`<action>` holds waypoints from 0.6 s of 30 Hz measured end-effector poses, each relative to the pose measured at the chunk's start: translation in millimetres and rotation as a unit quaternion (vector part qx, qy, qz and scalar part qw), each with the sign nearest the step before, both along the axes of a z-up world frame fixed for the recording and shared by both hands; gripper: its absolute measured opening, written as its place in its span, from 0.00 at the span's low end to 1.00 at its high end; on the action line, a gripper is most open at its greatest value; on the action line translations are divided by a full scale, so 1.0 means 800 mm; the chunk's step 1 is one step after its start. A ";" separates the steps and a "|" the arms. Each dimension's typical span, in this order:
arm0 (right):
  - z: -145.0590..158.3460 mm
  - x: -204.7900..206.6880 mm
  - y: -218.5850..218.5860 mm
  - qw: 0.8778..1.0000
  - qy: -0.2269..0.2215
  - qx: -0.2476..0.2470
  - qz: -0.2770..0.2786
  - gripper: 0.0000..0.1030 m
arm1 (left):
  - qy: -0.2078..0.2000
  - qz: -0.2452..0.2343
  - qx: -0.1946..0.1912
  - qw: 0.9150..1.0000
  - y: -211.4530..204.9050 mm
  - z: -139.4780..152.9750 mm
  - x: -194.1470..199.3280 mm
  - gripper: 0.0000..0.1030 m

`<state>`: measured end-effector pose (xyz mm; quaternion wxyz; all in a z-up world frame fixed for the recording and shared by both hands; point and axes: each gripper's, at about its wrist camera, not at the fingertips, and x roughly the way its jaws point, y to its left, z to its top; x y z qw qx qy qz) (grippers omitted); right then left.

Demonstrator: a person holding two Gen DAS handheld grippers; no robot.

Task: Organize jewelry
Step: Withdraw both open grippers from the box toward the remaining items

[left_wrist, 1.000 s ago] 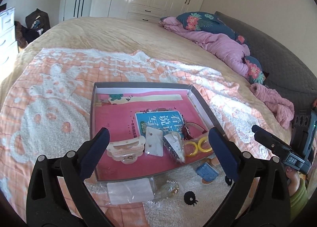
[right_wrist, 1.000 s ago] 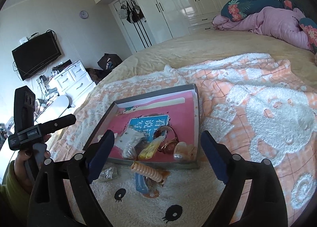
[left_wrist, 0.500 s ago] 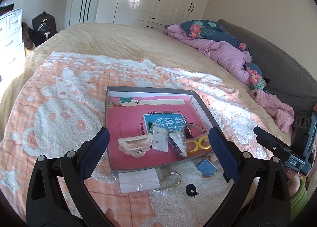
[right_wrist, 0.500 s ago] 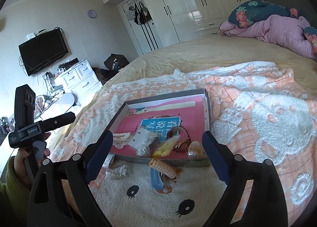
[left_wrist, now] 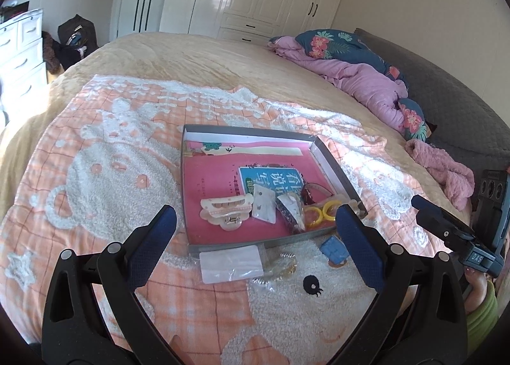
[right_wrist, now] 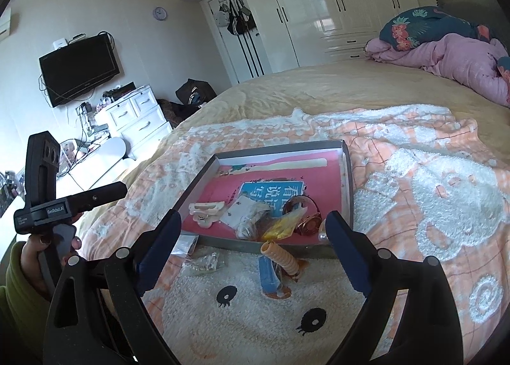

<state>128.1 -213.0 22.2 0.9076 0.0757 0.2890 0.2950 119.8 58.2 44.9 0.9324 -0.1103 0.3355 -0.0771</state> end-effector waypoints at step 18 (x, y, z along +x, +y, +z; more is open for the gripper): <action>-0.015 -0.023 0.025 0.999 0.010 -0.022 0.031 0.88 | 0.049 0.003 0.025 0.998 -0.004 -0.038 -0.033 0.91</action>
